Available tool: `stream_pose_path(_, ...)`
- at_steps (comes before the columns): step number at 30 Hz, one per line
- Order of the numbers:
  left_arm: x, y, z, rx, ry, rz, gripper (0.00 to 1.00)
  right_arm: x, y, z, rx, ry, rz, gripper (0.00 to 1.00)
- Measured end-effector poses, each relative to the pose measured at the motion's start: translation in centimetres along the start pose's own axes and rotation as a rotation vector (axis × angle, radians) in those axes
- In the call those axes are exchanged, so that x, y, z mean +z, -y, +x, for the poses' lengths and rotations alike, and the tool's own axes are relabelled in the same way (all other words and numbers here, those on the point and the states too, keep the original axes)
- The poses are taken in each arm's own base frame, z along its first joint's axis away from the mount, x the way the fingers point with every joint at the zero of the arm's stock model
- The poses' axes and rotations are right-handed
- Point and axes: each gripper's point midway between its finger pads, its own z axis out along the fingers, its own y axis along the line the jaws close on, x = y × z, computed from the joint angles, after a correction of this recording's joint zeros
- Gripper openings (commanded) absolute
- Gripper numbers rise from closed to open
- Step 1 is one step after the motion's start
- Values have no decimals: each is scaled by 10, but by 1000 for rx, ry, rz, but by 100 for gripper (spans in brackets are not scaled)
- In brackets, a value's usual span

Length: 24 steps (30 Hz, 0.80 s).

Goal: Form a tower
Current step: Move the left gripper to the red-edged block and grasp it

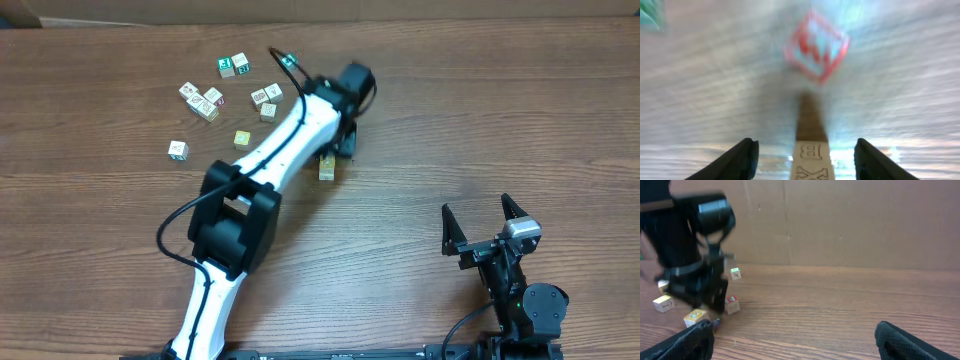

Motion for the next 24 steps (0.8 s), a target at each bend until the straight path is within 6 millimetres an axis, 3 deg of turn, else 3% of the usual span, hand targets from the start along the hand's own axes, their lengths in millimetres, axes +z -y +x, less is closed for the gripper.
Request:
stream_pose_path(2, -21, -2, -25, -1, 67, 27, 74, 0, 0, 0, 0, -1, 0, 100)
stream_pose_path(5, -47, -7, -59, -14, 169, 63, 74, 0, 0, 0, 1, -1, 0, 100)
stream_pose_path(8, -56, -11, -77, 4, 228, 77, 75, 0, 0, 0, 0, -1, 0, 100)
stream_pose_path(14, -52, -2, -82, 120, 261, 93, 73, 0, 0, 0, 0, -1, 0, 100)
stream_pose_path(22, -13, 7, -63, 225, 176, 93, 56, 0, 0, 0, 0, -1, 0, 100)
stream_pose_path(24, -4, 8, -61, 234, 158, 90, 56, 0, 0, 0, 0, -1, 0, 100)
